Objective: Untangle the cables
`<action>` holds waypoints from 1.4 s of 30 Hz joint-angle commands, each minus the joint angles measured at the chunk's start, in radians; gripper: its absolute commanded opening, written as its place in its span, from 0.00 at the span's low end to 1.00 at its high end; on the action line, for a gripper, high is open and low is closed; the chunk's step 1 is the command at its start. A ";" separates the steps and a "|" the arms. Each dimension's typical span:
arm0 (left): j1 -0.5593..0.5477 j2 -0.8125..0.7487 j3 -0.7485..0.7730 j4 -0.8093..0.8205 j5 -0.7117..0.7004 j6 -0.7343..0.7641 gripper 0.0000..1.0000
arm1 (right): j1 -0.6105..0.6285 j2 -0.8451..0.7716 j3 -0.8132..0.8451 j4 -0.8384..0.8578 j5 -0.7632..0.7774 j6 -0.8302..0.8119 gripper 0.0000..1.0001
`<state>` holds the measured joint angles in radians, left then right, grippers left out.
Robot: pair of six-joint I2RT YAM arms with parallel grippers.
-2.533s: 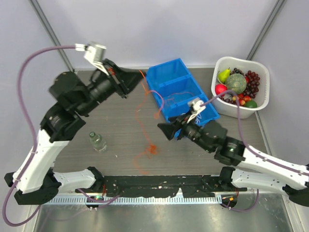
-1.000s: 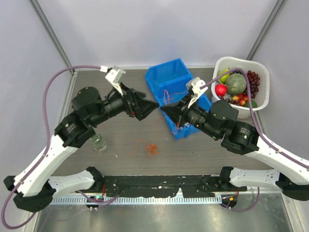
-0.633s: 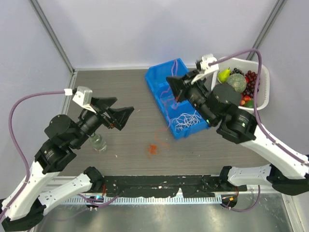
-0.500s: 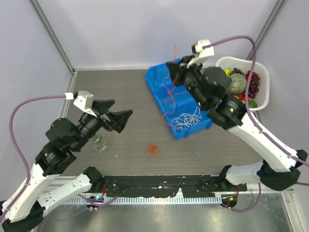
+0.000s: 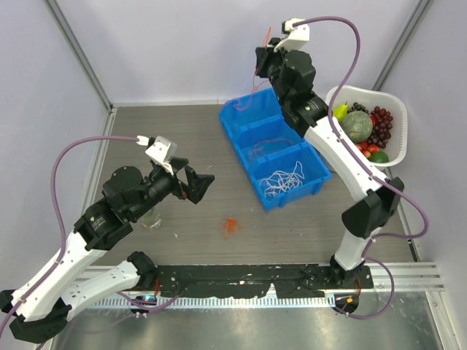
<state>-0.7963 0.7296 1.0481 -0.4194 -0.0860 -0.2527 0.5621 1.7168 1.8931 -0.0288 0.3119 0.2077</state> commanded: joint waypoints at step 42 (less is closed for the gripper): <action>0.016 -0.062 -0.034 0.044 0.009 0.023 1.00 | -0.087 0.076 0.028 0.010 0.015 0.006 0.01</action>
<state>-0.7731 0.6827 1.0233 -0.4221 -0.0780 -0.2420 0.4812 1.7203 2.0029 0.0498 0.3050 0.2096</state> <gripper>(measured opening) 0.994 0.042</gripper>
